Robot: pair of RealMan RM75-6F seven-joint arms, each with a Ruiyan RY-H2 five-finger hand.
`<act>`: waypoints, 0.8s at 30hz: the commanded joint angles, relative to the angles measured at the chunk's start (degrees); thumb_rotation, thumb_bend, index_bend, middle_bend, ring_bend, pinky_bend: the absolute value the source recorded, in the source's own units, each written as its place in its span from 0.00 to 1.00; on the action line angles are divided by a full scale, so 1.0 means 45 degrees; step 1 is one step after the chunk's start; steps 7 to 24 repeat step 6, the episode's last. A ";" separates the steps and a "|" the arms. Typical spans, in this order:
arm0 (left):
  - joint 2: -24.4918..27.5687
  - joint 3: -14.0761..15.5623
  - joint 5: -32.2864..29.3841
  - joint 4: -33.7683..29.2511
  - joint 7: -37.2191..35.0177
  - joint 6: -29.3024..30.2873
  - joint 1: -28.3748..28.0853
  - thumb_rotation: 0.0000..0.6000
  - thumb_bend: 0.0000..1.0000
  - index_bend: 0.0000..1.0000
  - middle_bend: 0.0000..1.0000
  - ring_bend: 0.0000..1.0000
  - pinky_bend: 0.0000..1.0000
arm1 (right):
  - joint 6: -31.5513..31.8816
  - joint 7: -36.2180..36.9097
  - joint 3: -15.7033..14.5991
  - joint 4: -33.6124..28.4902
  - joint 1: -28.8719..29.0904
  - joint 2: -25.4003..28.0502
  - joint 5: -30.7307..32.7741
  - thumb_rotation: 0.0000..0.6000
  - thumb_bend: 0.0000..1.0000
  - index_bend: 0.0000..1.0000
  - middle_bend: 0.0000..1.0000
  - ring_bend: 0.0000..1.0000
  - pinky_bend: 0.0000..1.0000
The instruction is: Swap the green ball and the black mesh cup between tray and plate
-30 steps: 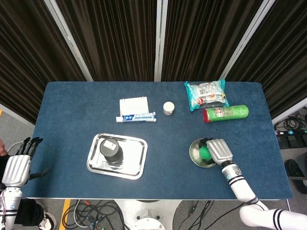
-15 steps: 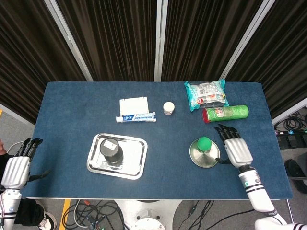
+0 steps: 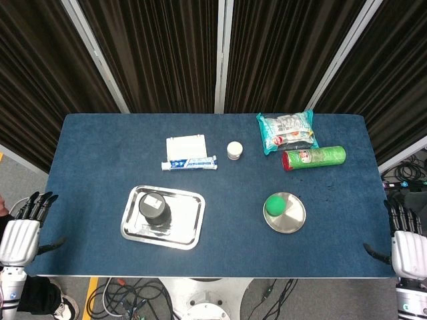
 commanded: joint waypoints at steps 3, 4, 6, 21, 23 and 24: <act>-0.0097 0.0159 0.0208 0.0055 0.0448 0.0254 0.0182 1.00 0.05 0.13 0.09 0.02 0.22 | 0.0019 -0.0253 -0.0038 0.0346 -0.0293 -0.0345 -0.0321 1.00 0.00 0.00 0.00 0.00 0.00; -0.0148 0.0183 0.0212 0.0091 0.0373 0.0282 0.0220 1.00 0.05 0.13 0.09 0.02 0.22 | -0.0007 -0.0238 -0.0035 0.0369 -0.0322 -0.0375 -0.0377 1.00 0.00 0.00 0.00 0.00 0.00; -0.0228 0.0185 0.0185 0.0207 0.0349 0.0286 0.0252 1.00 0.05 0.13 0.09 0.02 0.22 | -0.0081 -0.0224 -0.0001 0.0443 -0.0368 -0.0413 -0.0475 1.00 0.00 0.00 0.00 0.00 0.00; -0.0228 0.0185 0.0185 0.0207 0.0349 0.0286 0.0252 1.00 0.05 0.13 0.09 0.02 0.22 | -0.0081 -0.0224 -0.0001 0.0443 -0.0368 -0.0413 -0.0475 1.00 0.00 0.00 0.00 0.00 0.00; -0.0228 0.0185 0.0185 0.0207 0.0349 0.0286 0.0252 1.00 0.05 0.13 0.09 0.02 0.22 | -0.0081 -0.0224 -0.0001 0.0443 -0.0368 -0.0413 -0.0475 1.00 0.00 0.00 0.00 0.00 0.00; -0.0228 0.0185 0.0185 0.0207 0.0349 0.0286 0.0252 1.00 0.05 0.13 0.09 0.02 0.22 | -0.0081 -0.0224 -0.0001 0.0443 -0.0368 -0.0413 -0.0475 1.00 0.00 0.00 0.00 0.00 0.00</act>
